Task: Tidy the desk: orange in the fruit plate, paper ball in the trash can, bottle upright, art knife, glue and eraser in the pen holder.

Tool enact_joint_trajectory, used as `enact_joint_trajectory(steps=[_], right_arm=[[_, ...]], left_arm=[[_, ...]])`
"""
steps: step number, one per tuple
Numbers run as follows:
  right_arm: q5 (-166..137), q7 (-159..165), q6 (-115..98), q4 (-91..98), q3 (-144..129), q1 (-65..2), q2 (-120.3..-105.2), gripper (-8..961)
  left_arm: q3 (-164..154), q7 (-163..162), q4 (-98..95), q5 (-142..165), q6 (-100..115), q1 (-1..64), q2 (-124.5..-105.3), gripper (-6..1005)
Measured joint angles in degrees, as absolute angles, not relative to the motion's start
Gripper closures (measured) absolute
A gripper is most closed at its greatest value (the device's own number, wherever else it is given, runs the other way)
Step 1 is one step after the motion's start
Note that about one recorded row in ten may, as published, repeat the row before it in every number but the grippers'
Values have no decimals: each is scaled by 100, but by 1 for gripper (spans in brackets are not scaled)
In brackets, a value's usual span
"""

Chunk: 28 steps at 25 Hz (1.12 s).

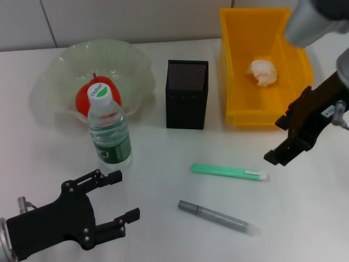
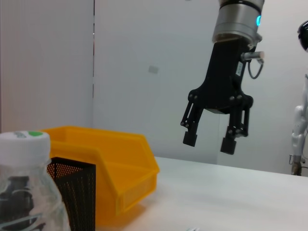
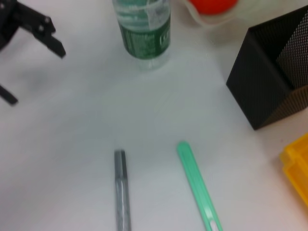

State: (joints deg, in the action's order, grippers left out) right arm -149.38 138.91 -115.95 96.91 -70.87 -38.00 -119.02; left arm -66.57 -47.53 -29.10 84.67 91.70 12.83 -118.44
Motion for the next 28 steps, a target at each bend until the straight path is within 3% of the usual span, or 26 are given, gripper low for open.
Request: enact_joint_trajectory(steps=[28], right_arm=[[-15119,13016,-9418,7182,-8687,-4051,-11925,164]], left_arm=[[-6662,-4746,-2754,8473,9005,1361,-11857,222]])
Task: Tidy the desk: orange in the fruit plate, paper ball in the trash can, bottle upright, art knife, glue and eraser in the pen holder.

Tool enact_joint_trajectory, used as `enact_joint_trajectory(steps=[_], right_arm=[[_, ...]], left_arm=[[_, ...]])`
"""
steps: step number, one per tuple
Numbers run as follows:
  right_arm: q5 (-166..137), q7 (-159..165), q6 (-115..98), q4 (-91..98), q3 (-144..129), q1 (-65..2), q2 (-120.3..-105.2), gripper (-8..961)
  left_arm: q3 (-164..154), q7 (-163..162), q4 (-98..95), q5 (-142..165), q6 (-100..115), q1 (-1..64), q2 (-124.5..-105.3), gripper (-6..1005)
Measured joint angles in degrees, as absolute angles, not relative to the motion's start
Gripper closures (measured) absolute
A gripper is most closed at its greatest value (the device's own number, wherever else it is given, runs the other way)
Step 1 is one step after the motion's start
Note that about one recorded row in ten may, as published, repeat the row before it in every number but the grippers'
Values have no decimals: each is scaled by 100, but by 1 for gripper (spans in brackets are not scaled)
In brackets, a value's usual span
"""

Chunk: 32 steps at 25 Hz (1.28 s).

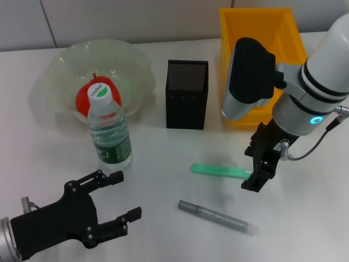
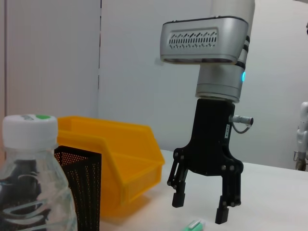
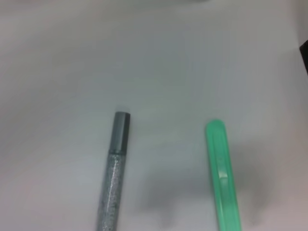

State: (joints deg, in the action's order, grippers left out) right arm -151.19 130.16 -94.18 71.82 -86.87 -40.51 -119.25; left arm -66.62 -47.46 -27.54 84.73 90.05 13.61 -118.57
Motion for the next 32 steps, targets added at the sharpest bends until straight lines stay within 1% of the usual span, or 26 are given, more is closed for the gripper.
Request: enact_joint_trajectory(steps=[19,24,27,32], right_arm=[[-15155,13013,-8797,6494,-8805,-4154,-11927,164],[-15156,13022,-8689,6418,-8859,-4182,-11931,287],[-15155,13024,-8672,6383,-8859,-4202,-11932,455],[-15144,13031,-8648,6333,-8925,-4211,-11941,471]], left_arm=[[-6711,-4745,-2672,8472,8938,1396,-11847,223],[-6715,-4745,-2672,8472,8939,1404,-11847,224],[-6715,-4746,-2672,8472,8944,1405,-11847,224],[-6715,-4746,-2672,8473,8945,1406,-11840,224]])
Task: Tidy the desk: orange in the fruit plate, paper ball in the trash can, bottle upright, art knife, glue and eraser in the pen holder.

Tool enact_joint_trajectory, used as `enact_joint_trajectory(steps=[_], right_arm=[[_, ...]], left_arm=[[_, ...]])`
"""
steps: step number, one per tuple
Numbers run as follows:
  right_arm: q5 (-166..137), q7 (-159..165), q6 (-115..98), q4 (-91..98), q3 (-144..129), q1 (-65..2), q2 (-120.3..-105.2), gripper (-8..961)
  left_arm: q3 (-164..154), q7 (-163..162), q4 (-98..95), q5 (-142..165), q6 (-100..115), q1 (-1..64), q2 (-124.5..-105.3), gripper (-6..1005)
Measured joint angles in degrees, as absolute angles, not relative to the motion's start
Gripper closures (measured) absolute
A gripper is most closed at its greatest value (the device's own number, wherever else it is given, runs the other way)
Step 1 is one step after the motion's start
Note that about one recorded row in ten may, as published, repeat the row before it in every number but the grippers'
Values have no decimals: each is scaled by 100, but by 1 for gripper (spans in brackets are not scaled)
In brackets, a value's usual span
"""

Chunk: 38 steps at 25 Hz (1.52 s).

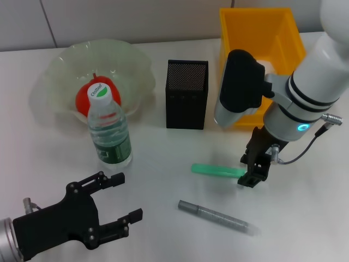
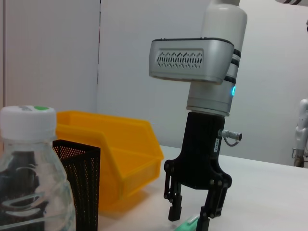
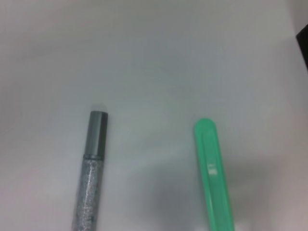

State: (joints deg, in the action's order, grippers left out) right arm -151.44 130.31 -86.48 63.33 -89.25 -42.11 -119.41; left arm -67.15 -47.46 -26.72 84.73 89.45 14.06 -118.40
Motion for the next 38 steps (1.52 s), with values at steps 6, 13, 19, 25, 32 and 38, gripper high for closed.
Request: enact_joint_trajectory(steps=[6,13,19,25,32,38], right_arm=[[-15142,13041,-8569,6260,-9072,-4210,-11953,490],[-15163,13112,-8548,6250,-9071,-4211,-11953,512],[-15168,13113,-8541,6223,-9085,-4222,-11953,524],[-15161,13112,-8490,5906,-9086,-4365,-11947,590],[-15132,13094,-8564,6168,-9070,-4285,-11955,779],[-15147,13109,-8881,6804,-8927,-4118,-11932,778]], left_arm=[[-6745,-4746,-2671,8472,8940,1415,-11848,224],[-6750,-4746,-2671,8472,8946,1415,-11848,225],[-6759,-4743,-2671,8472,8939,1425,-11848,225],[-6759,-4741,-2671,8472,8944,1424,-11848,225],[-6758,-4738,-2672,8472,8966,1424,-11848,226],[-6759,-4737,-2672,8472,8973,1423,-11845,226]])
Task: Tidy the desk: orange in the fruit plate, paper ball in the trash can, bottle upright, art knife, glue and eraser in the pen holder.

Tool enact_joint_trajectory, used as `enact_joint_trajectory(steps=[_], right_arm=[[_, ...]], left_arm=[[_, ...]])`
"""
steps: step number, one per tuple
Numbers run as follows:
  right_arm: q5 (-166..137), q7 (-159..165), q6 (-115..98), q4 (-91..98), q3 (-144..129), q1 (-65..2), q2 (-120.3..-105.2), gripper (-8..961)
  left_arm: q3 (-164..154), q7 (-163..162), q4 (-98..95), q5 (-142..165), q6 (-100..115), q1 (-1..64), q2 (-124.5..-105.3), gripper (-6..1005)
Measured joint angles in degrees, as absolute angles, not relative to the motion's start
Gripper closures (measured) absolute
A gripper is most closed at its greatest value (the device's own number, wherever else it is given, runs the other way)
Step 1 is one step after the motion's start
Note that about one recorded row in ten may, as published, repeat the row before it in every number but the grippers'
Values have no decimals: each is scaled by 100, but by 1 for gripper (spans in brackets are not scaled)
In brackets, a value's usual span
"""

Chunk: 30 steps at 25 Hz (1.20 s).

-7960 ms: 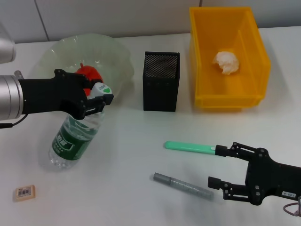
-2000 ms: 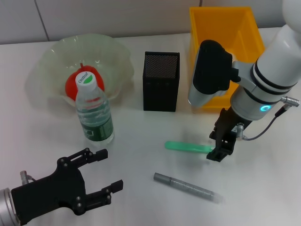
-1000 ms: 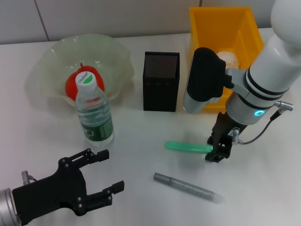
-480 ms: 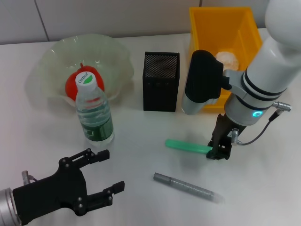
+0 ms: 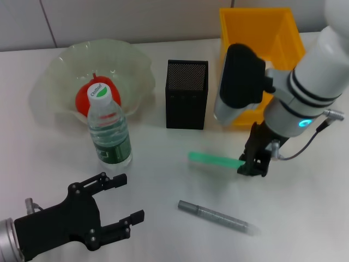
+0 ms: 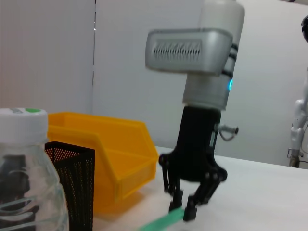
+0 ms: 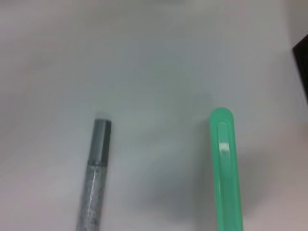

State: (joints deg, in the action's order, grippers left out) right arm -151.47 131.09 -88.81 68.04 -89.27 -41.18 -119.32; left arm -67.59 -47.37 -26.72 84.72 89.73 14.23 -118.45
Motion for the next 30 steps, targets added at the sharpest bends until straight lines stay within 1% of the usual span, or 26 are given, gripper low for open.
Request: enact_joint_trajectory(steps=[3,4,6,9,14,22,30], right_arm=[[-15358,13110,-9275,7578,-8824,-3945,-11921,778],[-15608,13103,-9560,8268,-8774,-3796,-11919,778],[-15733,13094,-9663,8604,-8750,-3735,-11916,778],[-16321,12914,-10089,9992,-8724,-3570,-11912,778],[-16738,12494,-10174,10772,-8752,-3676,-11893,778],[-16748,11612,-9880,10855,-8724,-3815,-11851,778],[-16753,9628,-8999,10943,-8670,-3371,-11883,778]], left_arm=[[-6759,-4737,-2672,8472,8977,1424,-11840,226],[-6758,-4737,-2672,8472,8978,1424,-11839,226],[-6756,-4737,-2672,8473,8979,1424,-11839,226],[-6730,-4737,-2672,8472,8982,1418,-11839,226],[-6727,-4737,-2672,8447,8983,1424,-11846,226],[-6727,-4737,-2672,8430,8999,1430,-11864,226],[-6688,-4737,-2680,8356,9054,1441,-11862,227]])
